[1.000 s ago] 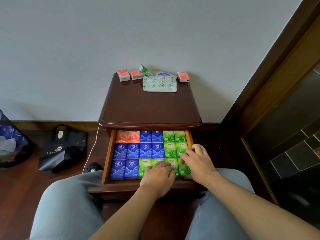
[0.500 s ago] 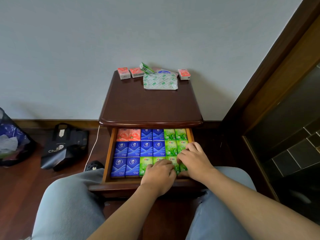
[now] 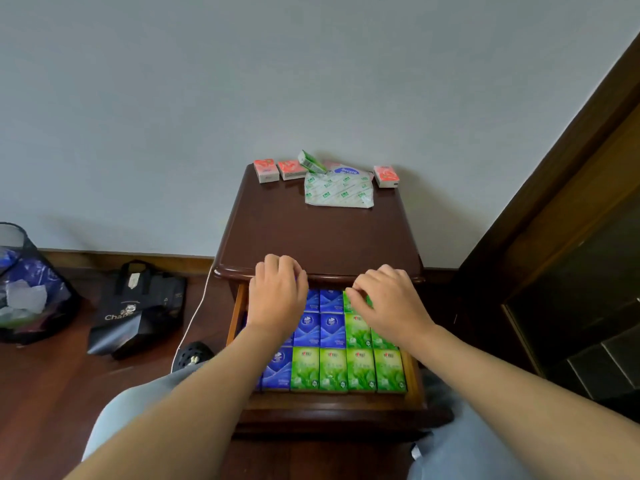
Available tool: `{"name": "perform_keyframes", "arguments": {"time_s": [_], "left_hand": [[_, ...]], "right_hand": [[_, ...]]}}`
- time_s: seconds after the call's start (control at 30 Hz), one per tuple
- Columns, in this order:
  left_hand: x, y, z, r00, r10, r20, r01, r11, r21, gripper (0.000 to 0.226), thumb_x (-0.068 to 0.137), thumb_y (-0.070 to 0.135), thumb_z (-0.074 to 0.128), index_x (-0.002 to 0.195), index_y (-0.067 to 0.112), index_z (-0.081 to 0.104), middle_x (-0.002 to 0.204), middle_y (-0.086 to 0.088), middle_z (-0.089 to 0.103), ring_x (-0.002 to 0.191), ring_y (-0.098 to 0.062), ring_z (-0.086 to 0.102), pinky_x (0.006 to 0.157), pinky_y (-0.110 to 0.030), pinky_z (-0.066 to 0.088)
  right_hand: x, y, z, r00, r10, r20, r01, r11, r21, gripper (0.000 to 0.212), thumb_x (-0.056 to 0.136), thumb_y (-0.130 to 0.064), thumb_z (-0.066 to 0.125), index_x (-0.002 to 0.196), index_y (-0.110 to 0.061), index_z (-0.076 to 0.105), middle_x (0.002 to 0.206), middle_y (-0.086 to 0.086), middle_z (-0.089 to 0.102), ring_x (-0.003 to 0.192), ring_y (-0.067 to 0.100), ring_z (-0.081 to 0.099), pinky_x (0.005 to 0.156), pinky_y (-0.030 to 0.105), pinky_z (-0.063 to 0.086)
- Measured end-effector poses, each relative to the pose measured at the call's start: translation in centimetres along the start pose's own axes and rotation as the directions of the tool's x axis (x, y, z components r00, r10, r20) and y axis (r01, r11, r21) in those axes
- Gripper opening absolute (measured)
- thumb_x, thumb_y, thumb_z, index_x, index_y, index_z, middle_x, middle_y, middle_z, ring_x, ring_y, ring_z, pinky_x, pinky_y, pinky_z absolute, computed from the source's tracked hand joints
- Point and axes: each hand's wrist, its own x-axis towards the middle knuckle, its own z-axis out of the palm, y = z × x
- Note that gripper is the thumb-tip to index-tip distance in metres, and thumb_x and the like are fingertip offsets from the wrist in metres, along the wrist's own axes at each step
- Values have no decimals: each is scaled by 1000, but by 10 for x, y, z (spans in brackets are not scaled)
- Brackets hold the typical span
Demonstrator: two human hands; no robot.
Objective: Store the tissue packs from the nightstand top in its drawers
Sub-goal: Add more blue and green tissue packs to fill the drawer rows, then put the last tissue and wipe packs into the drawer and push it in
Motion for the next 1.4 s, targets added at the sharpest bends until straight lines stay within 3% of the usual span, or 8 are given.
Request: {"name": "perform_keyframes", "arguments": {"time_s": [0.1,0.17,0.23,0.47,0.8,0.97,1.2,1.4], "left_hand": [[39,-22,0,992,-73,100,66,995,78,30,102,31,53,127,14,57,130,-11,52,118,-33,52,94,-46,48],[56,-39,8,954,-143,263,106,983,150,55,107,41,40,154,14,35,160,-12,33,149,-30,32,119,-46,32],[68,-52,19,905,-201,374,122,967,224,68,108,49,26,164,14,10,172,-11,8,159,-28,5,128,-47,10],[108,-71,47,901,-165,402,26,944,330,77,102,62,6,164,20,-11,173,-5,-11,159,-24,-15,125,-58,-9],[134,-73,63,938,-86,335,-29,945,325,84,96,67,-1,165,19,-3,174,-6,-2,160,-24,-9,123,-64,-5],[139,-71,64,947,-74,312,-34,945,326,84,97,66,2,165,18,3,174,-7,6,160,-25,-1,123,-65,-1],[141,-69,57,952,-85,292,2,962,273,80,99,64,11,165,19,10,173,-2,11,160,-21,2,126,-60,-1],[163,-77,58,971,-202,127,174,963,206,70,105,41,32,164,9,12,170,-12,18,157,-26,15,127,-49,15]], "right_hand": [[44,-7,-3,997,69,-37,-64,990,126,17,101,-37,59,95,-22,63,93,-8,63,91,21,58,82,43,45],[75,-10,1,991,119,-57,-105,974,202,13,100,-33,62,102,-21,64,102,-4,63,97,22,59,88,44,47],[109,-11,8,983,164,-78,-139,955,262,17,99,-31,64,110,-18,64,111,-2,62,104,21,59,93,41,49],[232,-14,44,945,322,-48,-290,900,325,39,100,-35,60,133,-15,53,133,3,56,126,23,53,100,37,47],[359,-6,96,907,419,-40,-411,903,126,62,96,-30,62,151,-11,40,149,8,51,136,31,45,109,43,40],[369,4,117,896,439,-65,-435,898,57,52,99,-21,63,147,-15,43,142,7,58,131,30,51,104,45,45],[326,8,91,919,241,-312,-176,959,222,39,101,-12,55,140,-19,56,130,4,66,121,28,56,98,44,49],[208,8,88,960,-127,-249,194,944,268,42,86,-5,68,125,-18,61,128,-4,63,121,17,58,107,32,46]]}}
